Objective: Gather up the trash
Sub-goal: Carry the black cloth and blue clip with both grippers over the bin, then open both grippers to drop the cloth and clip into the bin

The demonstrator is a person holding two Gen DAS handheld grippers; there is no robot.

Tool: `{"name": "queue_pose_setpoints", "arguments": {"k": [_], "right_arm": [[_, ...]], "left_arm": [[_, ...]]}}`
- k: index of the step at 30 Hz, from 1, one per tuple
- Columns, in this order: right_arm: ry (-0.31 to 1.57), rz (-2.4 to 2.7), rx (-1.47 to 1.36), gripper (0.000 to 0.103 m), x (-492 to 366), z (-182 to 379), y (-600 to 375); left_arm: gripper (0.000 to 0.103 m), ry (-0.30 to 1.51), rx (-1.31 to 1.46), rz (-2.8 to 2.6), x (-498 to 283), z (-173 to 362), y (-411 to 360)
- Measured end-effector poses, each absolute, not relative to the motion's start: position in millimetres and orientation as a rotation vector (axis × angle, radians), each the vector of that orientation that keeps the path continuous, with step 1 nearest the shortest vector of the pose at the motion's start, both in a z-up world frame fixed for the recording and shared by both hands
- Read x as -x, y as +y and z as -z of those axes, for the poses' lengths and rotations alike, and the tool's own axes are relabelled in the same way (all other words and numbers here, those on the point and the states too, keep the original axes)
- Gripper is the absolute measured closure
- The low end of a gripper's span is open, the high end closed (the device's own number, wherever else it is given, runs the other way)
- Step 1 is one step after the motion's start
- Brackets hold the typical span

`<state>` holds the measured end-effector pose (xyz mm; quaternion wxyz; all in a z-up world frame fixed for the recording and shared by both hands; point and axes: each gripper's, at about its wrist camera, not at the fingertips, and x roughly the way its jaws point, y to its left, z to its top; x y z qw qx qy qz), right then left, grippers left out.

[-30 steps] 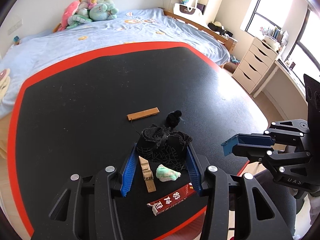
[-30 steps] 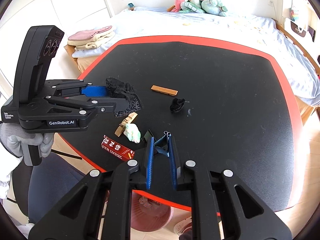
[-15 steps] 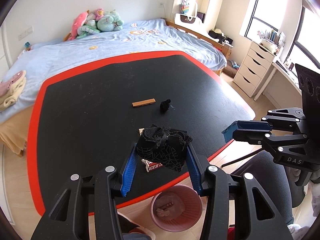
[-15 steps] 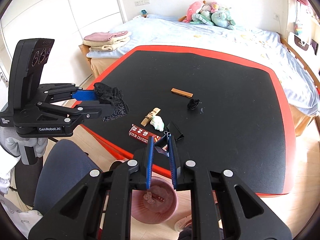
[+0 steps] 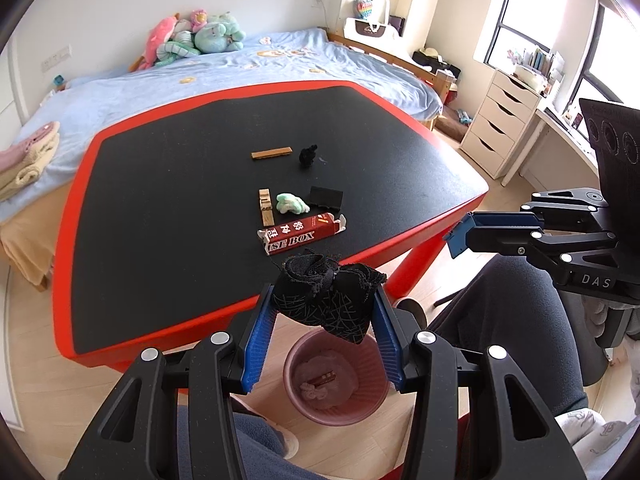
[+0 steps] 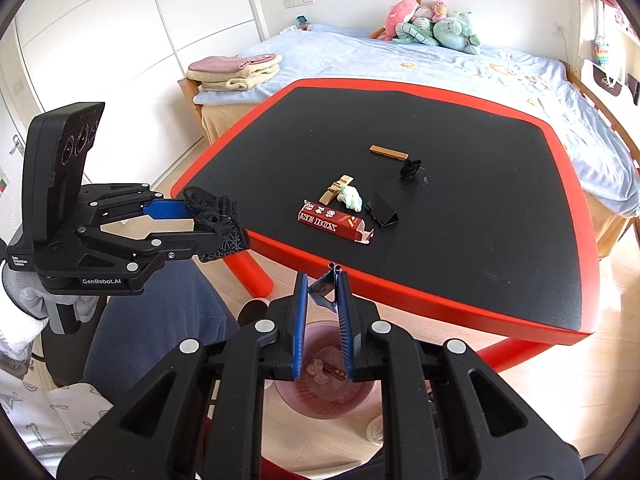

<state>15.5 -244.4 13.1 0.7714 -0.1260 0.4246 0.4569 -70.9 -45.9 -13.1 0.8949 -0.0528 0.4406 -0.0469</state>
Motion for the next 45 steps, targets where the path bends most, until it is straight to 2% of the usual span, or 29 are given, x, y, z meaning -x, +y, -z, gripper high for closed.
{"name": "queue_pose_setpoints", "arguments": {"k": [9,24,27,29,30,32,34,37,45], "right_arm": [[0.981,-1.002,0.277,0.089,-1.8,13.4,-248.0],[0.988,-1.021,0.270,0.088,0.8,15.9,-249.1],[0.991,-1.035,0.260,0.088,0.9,15.9,-249.7],[0.994,-1.031,0.258,0.075,-0.3,16.5,-250.7],[0.991,-1.022,0.255,0.047,-2.0,16.8,-251.9],[0.986,-1.011,0.233,0.021,-4.5,15.8,-255.0],[0.986,-0.991,0.228,0.009,-7.3,15.7,-256.3],[0.997,-0.971,0.221,0.006,-10.8,17.6,-257.8],[1.012,-0.953,0.214,0.004,-12.9,23.2,-259.5]], "left_arm": [[0.057,0.961,0.123,0.124,86.4,33.4,-60.2],[0.056,0.971,0.115,0.154,93.1,36.0,-69.8],[0.048,0.973,0.125,0.175,93.7,36.3,-71.1],[0.029,0.971,0.129,0.177,94.0,36.8,-70.8],[0.024,0.967,0.129,0.169,94.1,36.6,-70.2],[0.016,0.961,0.148,0.164,94.2,36.6,-67.1],[0.012,0.948,0.160,0.144,95.1,35.7,-63.3],[0.008,0.942,0.176,0.119,94.4,35.0,-57.9],[0.008,0.948,0.185,0.085,92.7,35.2,-51.2]]}}
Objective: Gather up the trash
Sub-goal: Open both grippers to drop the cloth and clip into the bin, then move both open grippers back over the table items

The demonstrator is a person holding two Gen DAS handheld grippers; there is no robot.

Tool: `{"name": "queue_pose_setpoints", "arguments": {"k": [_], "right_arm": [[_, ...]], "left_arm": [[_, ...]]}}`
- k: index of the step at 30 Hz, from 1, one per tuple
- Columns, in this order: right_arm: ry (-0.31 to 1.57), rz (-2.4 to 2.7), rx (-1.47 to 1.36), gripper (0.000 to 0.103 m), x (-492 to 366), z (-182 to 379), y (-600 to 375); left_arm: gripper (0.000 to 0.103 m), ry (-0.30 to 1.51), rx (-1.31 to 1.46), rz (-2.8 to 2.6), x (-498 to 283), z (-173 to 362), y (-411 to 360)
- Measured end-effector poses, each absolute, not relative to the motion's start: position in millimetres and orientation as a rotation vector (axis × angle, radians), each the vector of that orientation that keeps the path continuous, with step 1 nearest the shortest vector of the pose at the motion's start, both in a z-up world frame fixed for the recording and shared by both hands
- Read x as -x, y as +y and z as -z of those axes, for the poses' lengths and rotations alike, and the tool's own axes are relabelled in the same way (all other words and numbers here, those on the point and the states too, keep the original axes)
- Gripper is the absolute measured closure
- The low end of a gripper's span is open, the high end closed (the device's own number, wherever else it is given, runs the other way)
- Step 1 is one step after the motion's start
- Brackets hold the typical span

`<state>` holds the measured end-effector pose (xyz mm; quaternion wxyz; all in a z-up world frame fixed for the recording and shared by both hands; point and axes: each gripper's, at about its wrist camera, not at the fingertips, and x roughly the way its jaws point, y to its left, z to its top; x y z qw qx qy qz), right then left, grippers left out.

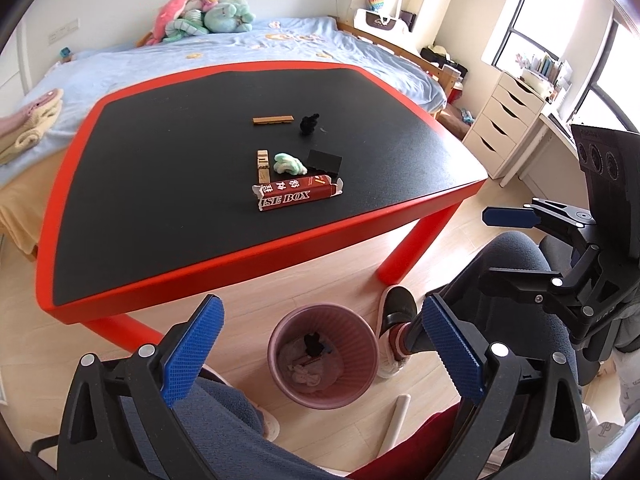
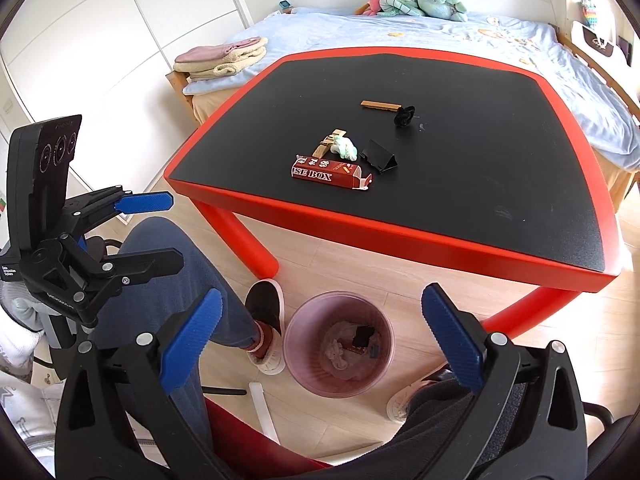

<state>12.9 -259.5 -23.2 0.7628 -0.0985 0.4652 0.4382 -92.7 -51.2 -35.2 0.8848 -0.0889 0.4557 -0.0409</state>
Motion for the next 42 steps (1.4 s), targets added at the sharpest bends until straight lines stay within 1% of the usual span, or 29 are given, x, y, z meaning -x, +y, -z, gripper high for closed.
{"name": "queue_pose_setpoints", "arguments": {"k": [22,32,42], "right_arm": [[0.997,-0.948,0.195,0.004,-36.6,12.5,-251.8],[0.959,-0.933,0.222,0.004,-80.9,-4.3,-229.5],[0.950,-0.915,0.254,0.004,-133.1,-5.8,-199.1]], "left_arm": [[0.008,0.930,0.194,0.070,73.1,25.5,-35.3],[0.008,0.901,0.153,0.089,26.5,11.0,-15.9],[0.008,0.905,0.082,0.112,-34.9,3.6,5.9]]}}
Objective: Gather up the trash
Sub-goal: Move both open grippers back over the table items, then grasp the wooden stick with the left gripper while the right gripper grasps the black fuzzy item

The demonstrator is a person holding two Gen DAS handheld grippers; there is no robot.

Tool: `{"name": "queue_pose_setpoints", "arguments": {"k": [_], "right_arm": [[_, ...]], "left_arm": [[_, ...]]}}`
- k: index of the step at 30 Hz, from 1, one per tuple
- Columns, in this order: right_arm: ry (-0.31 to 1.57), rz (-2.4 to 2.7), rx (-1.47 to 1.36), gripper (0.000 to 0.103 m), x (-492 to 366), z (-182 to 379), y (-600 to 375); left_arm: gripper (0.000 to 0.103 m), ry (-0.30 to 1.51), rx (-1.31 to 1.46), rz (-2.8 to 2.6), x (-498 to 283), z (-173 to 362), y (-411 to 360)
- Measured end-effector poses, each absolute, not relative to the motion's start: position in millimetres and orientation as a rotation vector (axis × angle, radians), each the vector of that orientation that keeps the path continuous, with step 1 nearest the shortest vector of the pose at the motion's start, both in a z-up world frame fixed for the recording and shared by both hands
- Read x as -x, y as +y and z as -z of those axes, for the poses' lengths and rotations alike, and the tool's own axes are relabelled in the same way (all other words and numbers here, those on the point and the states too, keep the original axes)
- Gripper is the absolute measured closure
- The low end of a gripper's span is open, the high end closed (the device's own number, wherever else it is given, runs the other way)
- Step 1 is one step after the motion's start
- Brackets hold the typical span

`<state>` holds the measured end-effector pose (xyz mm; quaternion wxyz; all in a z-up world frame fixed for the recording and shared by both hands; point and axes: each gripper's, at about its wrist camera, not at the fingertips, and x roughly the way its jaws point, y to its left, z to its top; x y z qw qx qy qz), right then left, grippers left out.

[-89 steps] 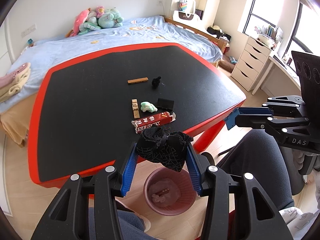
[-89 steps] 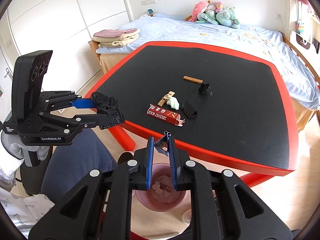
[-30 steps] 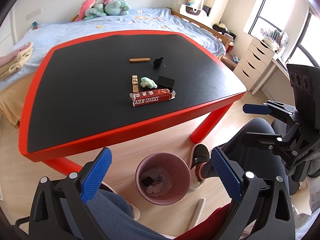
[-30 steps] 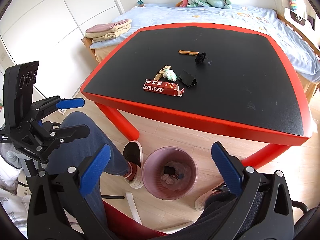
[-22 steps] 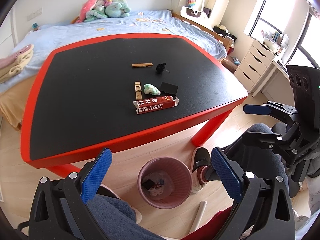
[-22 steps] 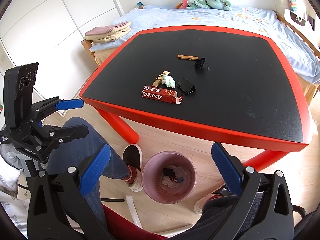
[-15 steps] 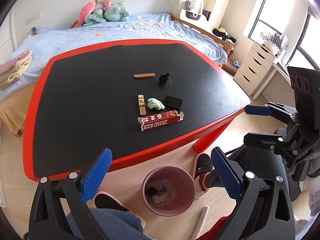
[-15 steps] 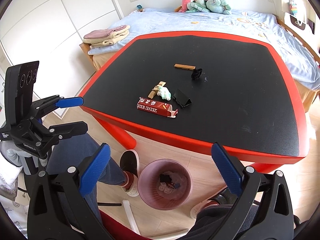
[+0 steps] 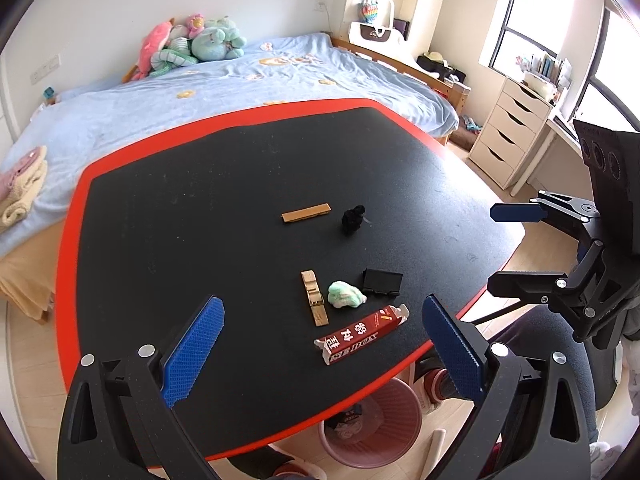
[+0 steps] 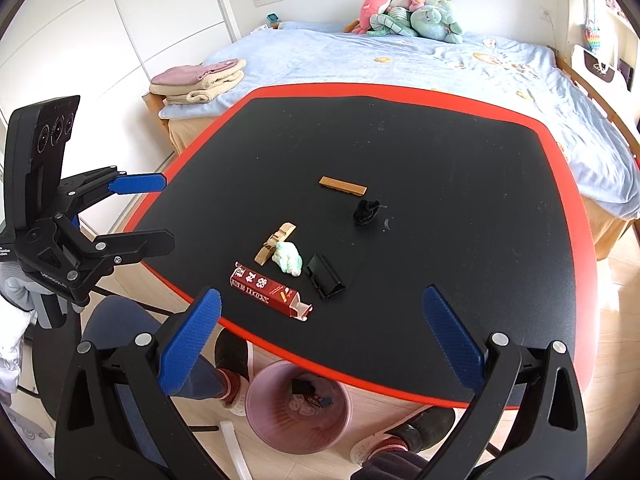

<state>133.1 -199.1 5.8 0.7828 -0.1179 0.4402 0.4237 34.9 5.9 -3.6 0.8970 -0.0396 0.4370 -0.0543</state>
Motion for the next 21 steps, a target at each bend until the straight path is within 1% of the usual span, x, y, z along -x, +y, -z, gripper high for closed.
{"name": "queue_pose_setpoints", "arguments": {"k": [7,14,21], "right_arm": [[0.978,-0.897,0.296,0.004,-165.5,11.9,-173.7],[1.018,-0.875,0.326,0.004,-190.1,33.7,-150.1],[1.043,-0.868,0.347,0.004,-206.8,49.2,-134.0]], "left_arm": [[0.008,0.923,0.014,0.182,-81.2,12.0,17.0],[0.008,0.991,-0.077,0.258,-130.2,31.5,23.1],[0.008,1.043,-0.158,0.360,-163.5,51.1,21.0]]}}
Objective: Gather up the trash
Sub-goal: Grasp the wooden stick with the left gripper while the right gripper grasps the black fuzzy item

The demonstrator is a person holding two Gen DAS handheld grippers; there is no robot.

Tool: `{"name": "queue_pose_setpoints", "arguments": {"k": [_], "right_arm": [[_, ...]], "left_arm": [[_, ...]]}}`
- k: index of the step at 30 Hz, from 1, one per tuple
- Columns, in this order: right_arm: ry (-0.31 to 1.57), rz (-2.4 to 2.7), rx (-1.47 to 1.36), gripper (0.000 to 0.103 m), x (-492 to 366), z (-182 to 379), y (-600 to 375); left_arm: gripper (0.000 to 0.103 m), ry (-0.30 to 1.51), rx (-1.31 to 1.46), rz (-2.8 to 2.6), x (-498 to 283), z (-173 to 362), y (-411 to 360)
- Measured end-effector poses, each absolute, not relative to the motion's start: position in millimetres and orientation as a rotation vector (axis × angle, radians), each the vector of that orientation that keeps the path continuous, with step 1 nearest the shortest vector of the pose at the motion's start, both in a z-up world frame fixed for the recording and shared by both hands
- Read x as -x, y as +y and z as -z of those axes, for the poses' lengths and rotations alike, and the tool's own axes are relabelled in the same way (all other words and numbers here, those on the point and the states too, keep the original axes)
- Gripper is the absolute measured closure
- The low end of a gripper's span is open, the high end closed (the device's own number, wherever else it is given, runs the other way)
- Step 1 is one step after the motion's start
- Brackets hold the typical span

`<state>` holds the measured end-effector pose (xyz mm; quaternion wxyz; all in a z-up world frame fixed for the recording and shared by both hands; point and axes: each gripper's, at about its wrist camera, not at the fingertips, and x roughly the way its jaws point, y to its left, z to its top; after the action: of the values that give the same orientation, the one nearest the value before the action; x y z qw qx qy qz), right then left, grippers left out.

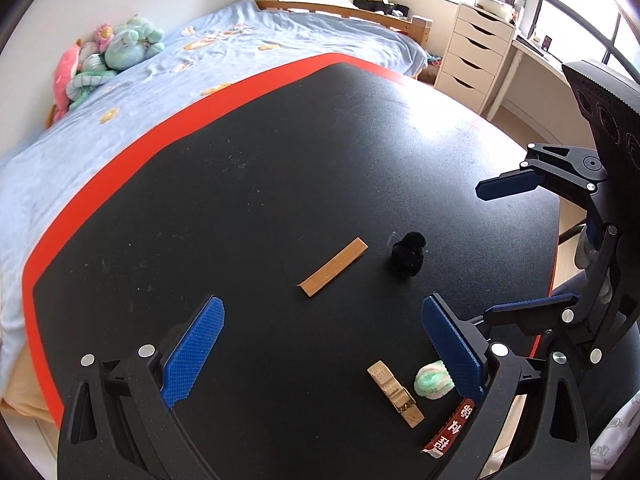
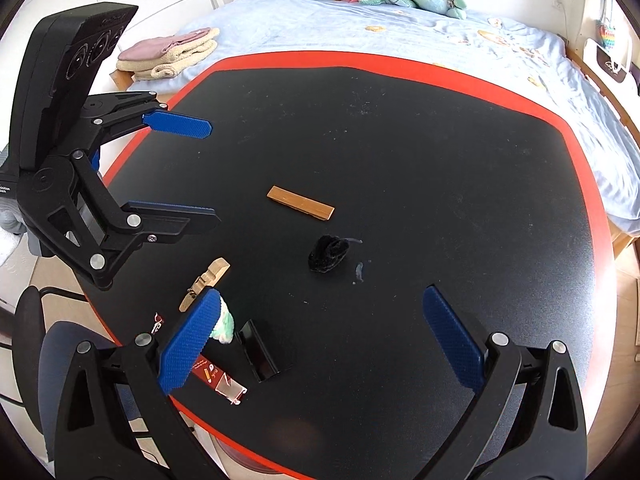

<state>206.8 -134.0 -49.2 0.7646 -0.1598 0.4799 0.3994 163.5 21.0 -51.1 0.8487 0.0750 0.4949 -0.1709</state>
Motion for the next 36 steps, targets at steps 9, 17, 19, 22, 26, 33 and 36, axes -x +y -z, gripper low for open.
{"name": "queue_pose_setpoints", "arguments": {"k": [9,17,19,22,26,33,36], "right_arm": [[1.070,-0.862,0.355,0.006,-224.8,67.9,-120.5],[1.078,-0.863,0.370,0.028,-231.7,79.9,-111.0],[1.073,-0.864,0.376,0.040,-231.9,81.2,-107.4],[1.073,-0.875,0.388,0.055,-230.8,83.5,-102.0],[1.065,-0.877,0.389,0.072,-230.6,85.5,-97.5],[1.061,-0.883,0.385,0.087,-232.8,87.3,-96.5],[1.054,-0.883,0.379,0.087,-234.2,86.6,-96.6]], "left_arm": [[0.008,1.074,-0.244,0.470,-192.5,76.4,14.6],[0.033,1.077,-0.285,0.511,-200.0,92.1,11.8],[0.038,1.067,-0.274,0.516,-198.8,90.2,12.1],[0.056,1.056,-0.283,0.506,-194.5,88.3,10.9],[0.081,1.062,-0.290,0.487,-189.5,86.6,11.7],[0.091,1.080,-0.268,0.434,-186.7,86.4,7.8],[0.091,1.075,-0.239,0.397,-184.0,83.7,8.8]]}}
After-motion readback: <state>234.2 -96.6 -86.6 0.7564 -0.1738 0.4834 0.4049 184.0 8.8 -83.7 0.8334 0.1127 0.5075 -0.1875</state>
